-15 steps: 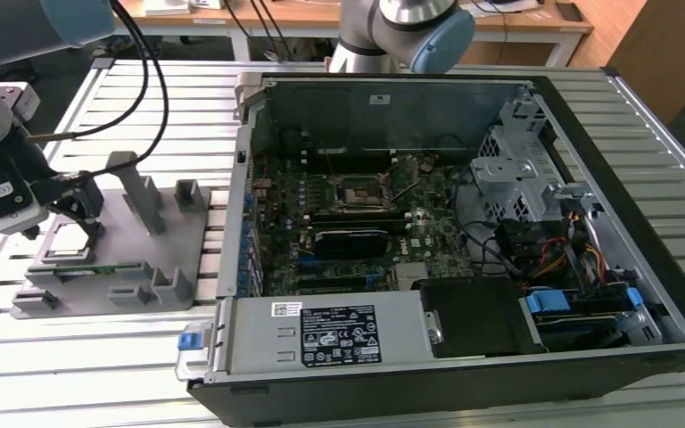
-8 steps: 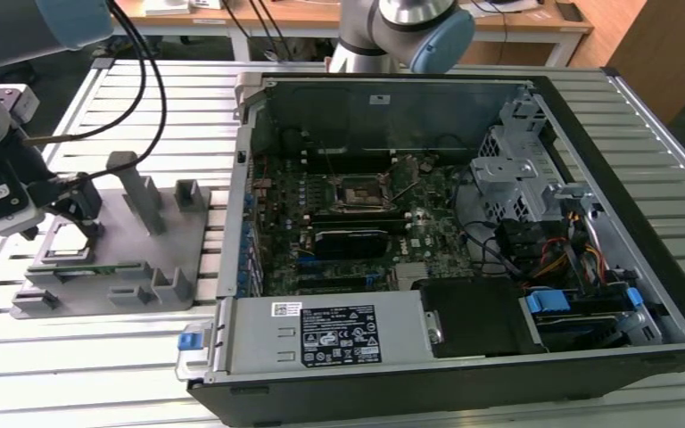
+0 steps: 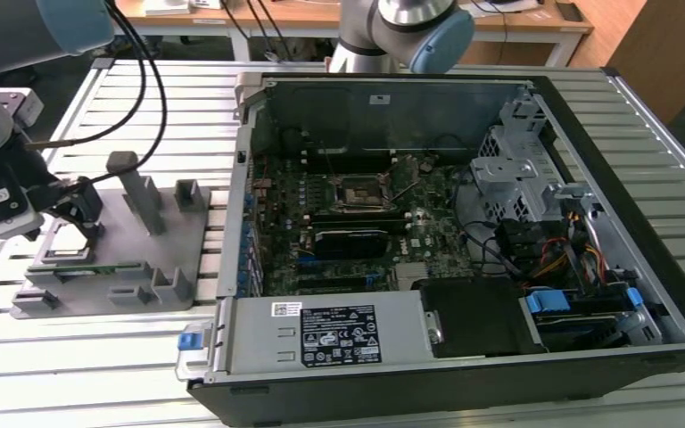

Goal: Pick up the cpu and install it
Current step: 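Pick up the cpu and move it towards the insertion slot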

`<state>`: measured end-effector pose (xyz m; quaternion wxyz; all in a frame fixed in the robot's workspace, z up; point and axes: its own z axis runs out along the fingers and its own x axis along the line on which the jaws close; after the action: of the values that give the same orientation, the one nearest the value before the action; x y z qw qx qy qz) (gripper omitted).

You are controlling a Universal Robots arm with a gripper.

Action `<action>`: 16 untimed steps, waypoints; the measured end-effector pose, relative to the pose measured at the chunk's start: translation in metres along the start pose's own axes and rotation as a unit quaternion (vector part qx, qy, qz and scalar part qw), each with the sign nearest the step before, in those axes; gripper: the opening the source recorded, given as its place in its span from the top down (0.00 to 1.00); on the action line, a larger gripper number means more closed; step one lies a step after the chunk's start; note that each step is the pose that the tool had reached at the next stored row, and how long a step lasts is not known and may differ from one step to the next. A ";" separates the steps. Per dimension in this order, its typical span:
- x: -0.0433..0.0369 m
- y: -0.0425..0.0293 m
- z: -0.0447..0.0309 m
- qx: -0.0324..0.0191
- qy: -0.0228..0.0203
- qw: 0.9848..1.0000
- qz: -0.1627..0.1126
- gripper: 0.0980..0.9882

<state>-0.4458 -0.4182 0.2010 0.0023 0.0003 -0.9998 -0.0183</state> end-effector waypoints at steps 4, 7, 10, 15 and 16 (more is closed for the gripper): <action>0.0000 0.0030 0.0048 0.000 0.000 1.000 0.003 0.26; 0.0007 0.0052 0.0085 0.000 0.000 1.000 0.007 0.26; 0.0022 0.0051 0.0118 0.000 0.000 1.000 0.008 0.26; 0.0030 0.0043 0.0143 0.000 0.000 1.000 0.008 0.35; 0.0030 0.0038 0.0145 0.000 0.000 1.000 0.008 0.35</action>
<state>-0.4489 -0.4139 0.1866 0.0022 -0.0079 -0.9998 -0.0184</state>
